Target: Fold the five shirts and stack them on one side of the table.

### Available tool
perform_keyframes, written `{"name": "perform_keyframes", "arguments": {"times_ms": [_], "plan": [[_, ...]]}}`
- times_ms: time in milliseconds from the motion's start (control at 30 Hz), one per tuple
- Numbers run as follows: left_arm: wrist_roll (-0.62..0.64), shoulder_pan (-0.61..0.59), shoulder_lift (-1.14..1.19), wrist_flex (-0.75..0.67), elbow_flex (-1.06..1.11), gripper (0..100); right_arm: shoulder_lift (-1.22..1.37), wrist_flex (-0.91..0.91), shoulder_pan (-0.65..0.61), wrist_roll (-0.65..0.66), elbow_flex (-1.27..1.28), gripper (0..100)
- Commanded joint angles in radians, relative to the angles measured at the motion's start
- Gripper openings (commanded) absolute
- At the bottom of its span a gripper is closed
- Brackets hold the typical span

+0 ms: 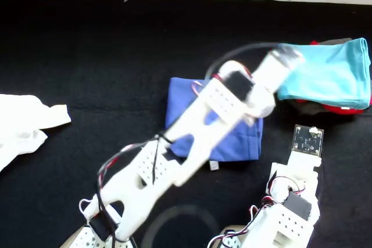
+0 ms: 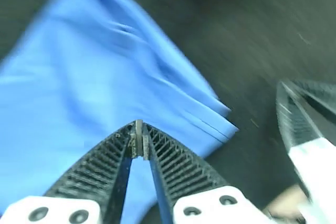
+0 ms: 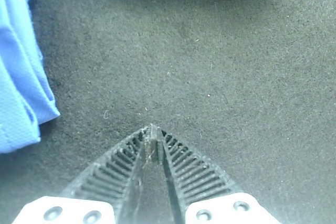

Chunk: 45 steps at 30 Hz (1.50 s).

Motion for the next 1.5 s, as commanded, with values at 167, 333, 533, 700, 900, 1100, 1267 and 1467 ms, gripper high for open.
{"name": "perform_keyframes", "arguments": {"times_ms": [167, 333, 533, 700, 900, 1100, 1267, 1467], "plan": [[-0.005, -0.05, 0.188, -0.341, -0.048, 1, -0.01, 0.004, 0.004, 0.006, 0.085, 0.7], [-0.003, -0.058, 0.257, -0.562, -0.048, 1, -0.01, 0.004, 0.004, 0.006, 0.085, 0.7], [-0.003, -0.059, 0.239, -0.606, -0.074, 1, -0.01, 0.004, 0.004, 0.006, 0.085, 0.7], [-0.006, -0.061, 0.189, -0.414, -0.188, 1, -0.01, 0.004, 0.004, 0.006, 0.085, 0.7], [-0.008, -0.128, 0.117, -0.104, -0.272, 1, -0.01, 0.01, 0.004, 0.006, 0.077, 1.0], [-0.009, -0.2, -0.035, 0.107, -0.262, 1, -0.005, 0.16, 0.001, 0.006, -0.131, 1.0], [-0.008, -0.277, -0.189, 0.11, -0.156, 1, -0.001, 0.363, -0.091, 0.006, -0.509, 6.4], [-0.008, -0.348, -0.515, 0.11, 0.222, 1, 0.127, 0.49, -0.249, -0.092, -0.82, 8.4]]}}
